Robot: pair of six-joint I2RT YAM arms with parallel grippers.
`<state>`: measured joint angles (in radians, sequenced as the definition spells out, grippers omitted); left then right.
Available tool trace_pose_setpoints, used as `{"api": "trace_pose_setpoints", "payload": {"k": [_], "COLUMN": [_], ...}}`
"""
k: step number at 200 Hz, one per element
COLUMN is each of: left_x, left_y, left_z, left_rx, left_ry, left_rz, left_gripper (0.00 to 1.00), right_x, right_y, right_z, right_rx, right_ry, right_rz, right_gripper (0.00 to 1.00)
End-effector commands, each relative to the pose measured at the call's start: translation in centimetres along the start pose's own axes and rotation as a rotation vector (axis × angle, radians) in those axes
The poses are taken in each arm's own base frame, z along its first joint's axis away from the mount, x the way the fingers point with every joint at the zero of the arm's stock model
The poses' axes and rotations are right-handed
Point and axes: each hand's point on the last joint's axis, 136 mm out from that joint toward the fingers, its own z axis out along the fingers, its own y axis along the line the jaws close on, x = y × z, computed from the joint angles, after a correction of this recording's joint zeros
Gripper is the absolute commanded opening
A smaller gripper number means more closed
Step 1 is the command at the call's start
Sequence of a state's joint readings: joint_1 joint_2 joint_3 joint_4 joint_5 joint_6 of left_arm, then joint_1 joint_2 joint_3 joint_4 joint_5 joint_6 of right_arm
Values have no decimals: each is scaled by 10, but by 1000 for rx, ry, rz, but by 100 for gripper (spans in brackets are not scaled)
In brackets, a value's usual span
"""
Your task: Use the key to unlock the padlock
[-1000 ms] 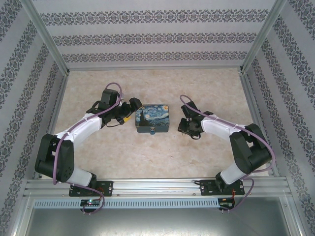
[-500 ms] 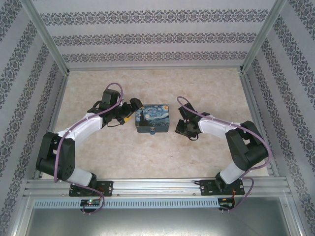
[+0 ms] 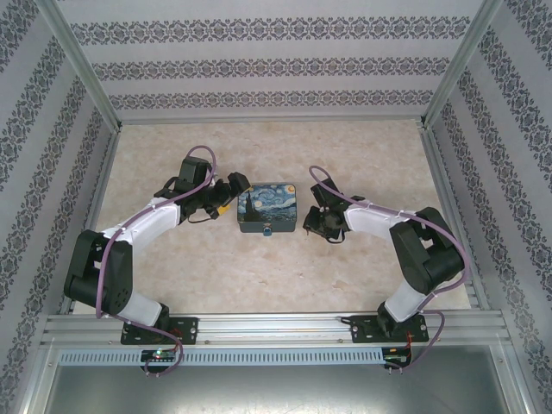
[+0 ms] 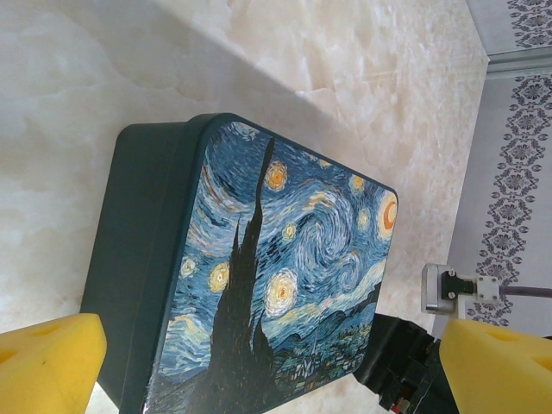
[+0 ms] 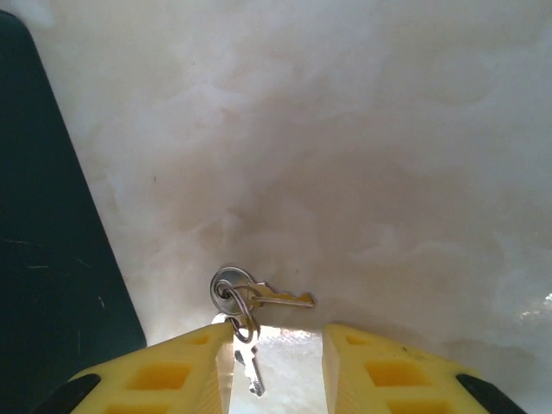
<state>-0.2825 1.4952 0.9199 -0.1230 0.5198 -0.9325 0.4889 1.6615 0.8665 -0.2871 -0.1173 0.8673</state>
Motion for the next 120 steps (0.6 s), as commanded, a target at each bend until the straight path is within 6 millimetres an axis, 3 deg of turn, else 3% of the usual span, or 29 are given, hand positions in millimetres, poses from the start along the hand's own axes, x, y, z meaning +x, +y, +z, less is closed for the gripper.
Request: {"api": "trace_pose_setpoints", "payload": {"k": [1, 61, 120], "left_x": [0, 2, 3], "left_y": [-11, -12, -16], "left_z": [-1, 0, -1], "left_rx": [26, 26, 25], "left_ry": [-9, -7, -4], "left_rz": [22, 23, 30], "left_gripper": [99, 100, 100], "right_x": [-9, -23, -38], "right_y": [17, 11, 12], "right_z": [-3, -26, -14], "right_rx": [-39, 30, 44], "right_ry": [-28, -94, -50], "right_rz": [7, -32, -48], "right_gripper": [32, 31, 31]}}
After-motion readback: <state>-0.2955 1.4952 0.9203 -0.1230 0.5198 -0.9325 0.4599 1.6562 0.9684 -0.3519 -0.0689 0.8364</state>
